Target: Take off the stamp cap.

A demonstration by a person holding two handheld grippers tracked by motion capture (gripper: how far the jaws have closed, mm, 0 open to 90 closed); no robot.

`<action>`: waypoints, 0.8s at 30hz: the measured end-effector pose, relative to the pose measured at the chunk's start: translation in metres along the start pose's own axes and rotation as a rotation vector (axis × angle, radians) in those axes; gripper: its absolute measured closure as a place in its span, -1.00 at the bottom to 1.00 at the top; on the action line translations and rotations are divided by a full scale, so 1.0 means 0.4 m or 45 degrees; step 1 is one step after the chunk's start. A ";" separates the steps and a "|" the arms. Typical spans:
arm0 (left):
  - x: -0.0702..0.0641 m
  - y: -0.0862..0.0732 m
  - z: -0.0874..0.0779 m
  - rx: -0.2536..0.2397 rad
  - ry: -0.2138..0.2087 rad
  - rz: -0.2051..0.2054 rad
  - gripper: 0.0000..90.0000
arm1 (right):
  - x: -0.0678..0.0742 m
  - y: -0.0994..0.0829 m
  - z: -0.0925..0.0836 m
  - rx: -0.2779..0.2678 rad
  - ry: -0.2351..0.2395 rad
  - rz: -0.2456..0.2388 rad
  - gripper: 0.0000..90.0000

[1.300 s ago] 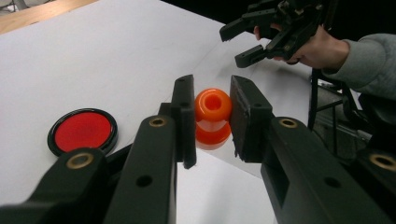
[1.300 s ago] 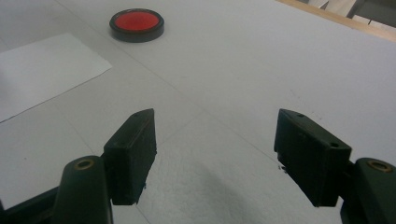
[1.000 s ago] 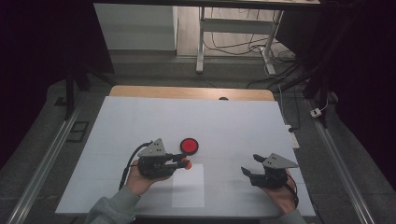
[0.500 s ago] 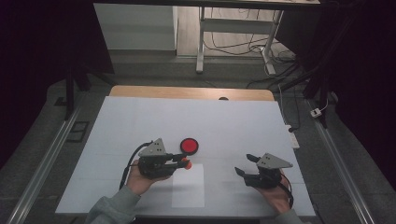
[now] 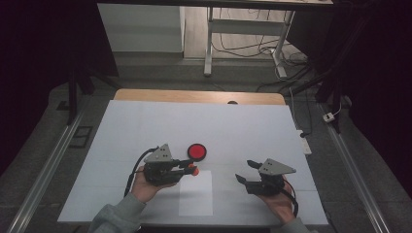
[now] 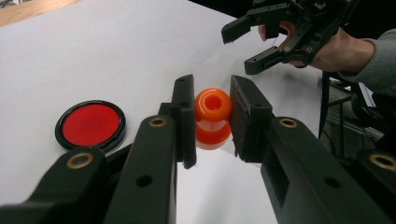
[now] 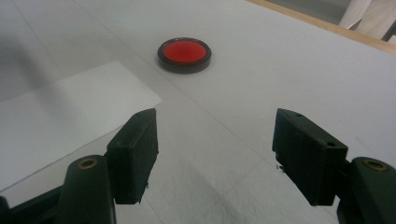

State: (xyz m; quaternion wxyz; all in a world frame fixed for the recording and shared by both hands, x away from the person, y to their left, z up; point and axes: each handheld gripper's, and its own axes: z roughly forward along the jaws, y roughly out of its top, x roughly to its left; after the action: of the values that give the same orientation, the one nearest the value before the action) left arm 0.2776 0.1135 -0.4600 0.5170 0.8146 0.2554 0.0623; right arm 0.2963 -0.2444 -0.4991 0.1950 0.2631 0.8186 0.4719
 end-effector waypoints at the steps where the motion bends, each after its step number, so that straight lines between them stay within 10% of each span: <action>1: 0.000 0.000 0.001 0.001 0.001 -0.001 0.61 | 0.002 0.002 0.002 -0.004 0.006 0.002 -0.32; 24: 0.004 -0.006 0.013 0.018 0.000 -0.003 0.61 | 0.079 0.045 0.063 -0.002 0.127 -0.062 -0.26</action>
State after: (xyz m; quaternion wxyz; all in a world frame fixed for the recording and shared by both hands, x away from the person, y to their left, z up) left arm 0.2801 0.1109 -0.4648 0.5113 0.8179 0.2569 0.0600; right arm 0.2903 -0.2008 -0.4977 0.1655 0.2191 0.8331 0.4801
